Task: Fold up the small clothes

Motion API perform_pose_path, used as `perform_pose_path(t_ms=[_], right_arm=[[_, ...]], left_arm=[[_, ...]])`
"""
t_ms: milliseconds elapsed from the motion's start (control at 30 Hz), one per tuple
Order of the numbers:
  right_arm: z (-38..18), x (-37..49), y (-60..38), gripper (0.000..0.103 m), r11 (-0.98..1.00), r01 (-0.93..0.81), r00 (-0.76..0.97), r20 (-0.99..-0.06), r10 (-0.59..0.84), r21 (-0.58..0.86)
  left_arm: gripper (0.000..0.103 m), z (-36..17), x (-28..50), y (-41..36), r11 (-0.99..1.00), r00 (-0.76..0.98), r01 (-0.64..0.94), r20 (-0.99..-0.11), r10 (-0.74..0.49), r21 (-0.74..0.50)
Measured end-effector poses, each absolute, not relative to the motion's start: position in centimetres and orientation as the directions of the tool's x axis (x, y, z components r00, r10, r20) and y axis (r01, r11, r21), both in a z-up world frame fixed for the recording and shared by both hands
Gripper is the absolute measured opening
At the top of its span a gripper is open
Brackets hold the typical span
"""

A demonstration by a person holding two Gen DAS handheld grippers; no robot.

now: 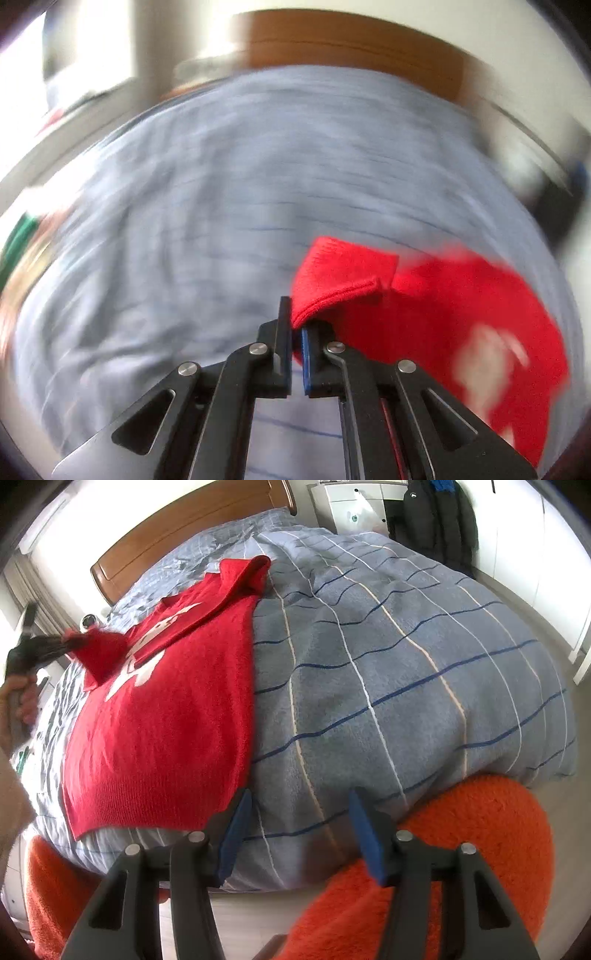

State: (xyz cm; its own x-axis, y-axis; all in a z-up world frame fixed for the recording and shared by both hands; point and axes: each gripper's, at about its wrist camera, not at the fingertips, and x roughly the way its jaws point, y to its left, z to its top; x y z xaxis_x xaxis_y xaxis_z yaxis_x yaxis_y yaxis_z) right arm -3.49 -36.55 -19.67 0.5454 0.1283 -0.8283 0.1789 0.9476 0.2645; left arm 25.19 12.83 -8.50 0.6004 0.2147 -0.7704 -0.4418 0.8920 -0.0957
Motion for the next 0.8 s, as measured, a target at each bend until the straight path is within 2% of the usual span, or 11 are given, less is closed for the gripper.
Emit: perform_pose_path(t_ms=[67, 133, 400, 500, 533, 567, 600, 633, 667, 733, 800], right_arm=[[-19.7, -3.4, -36.5, 0.055, 0.949, 0.172, 0.548, -0.826, 0.130, 0.264], [-19.8, -3.3, -36.3, 0.055, 0.952, 0.168, 0.545, -0.829, 0.127, 0.256], [-20.1, -3.1, -35.4, 0.055, 0.965, 0.162, 0.528, -0.844, 0.092, 0.206], [-20.2, -3.0, -35.4, 0.055, 0.966, 0.169, 0.522, -0.849, 0.080, 0.195], [-20.2, -2.9, -35.3, 0.055, 0.967, 0.168, 0.519, -0.851, 0.077, 0.190], [-20.1, -2.9, -35.3, 0.055, 0.968, 0.165, 0.517, -0.852, 0.076, 0.187], [-19.9, -2.9, -35.2, 0.055, 0.970, 0.161, 0.514, -0.854, 0.076, 0.183], [-19.3, -2.6, -35.0, 0.055, 0.975, 0.147, 0.506, -0.860, 0.071, 0.167], [-18.7, -2.2, -34.6, 0.055, 0.982, 0.128, 0.494, -0.867, 0.059, 0.139], [-17.1, -1.1, -33.6, 0.059, 0.994, 0.064, 0.490, -0.871, 0.045, 0.087], [-15.1, 0.7, -32.0, 0.069, 0.999, -0.022, 0.502, -0.864, 0.052, 0.047]], left_arm=[[0.002, -10.5, 23.3, 19.2, 0.775, 0.490, -0.629, -0.806, 0.331, -0.064], [0.002, -12.4, 22.0, 22.0, 0.722, 0.425, -0.692, -0.818, 0.388, -0.018], [0.002, -17.8, 19.9, 24.4, 0.704, 0.371, -0.710, -0.844, 0.387, 0.011], [0.008, -18.7, 19.6, 24.2, 0.727, 0.384, -0.686, -0.834, 0.397, 0.030], [0.013, -18.3, 19.4, 23.8, 0.737, 0.395, -0.675, -0.824, 0.405, 0.039], [0.032, -18.1, 19.1, 23.7, 0.741, 0.399, -0.670, -0.819, 0.412, 0.047], [0.046, -17.8, 18.4, 23.8, 0.734, 0.393, -0.676, -0.815, 0.425, 0.057], [0.075, -17.3, 17.4, 23.9, 0.710, 0.376, -0.701, -0.810, 0.450, 0.068], [0.088, -17.0, 16.3, 24.0, 0.683, 0.361, -0.727, -0.805, 0.470, 0.072], [0.088, -15.9, 13.1, 24.0, 0.633, 0.375, -0.774, -0.792, 0.482, 0.019], [0.088, -15.5, 10.1, 23.2, 0.641, 0.436, -0.764, -0.793, 0.425, -0.076]])
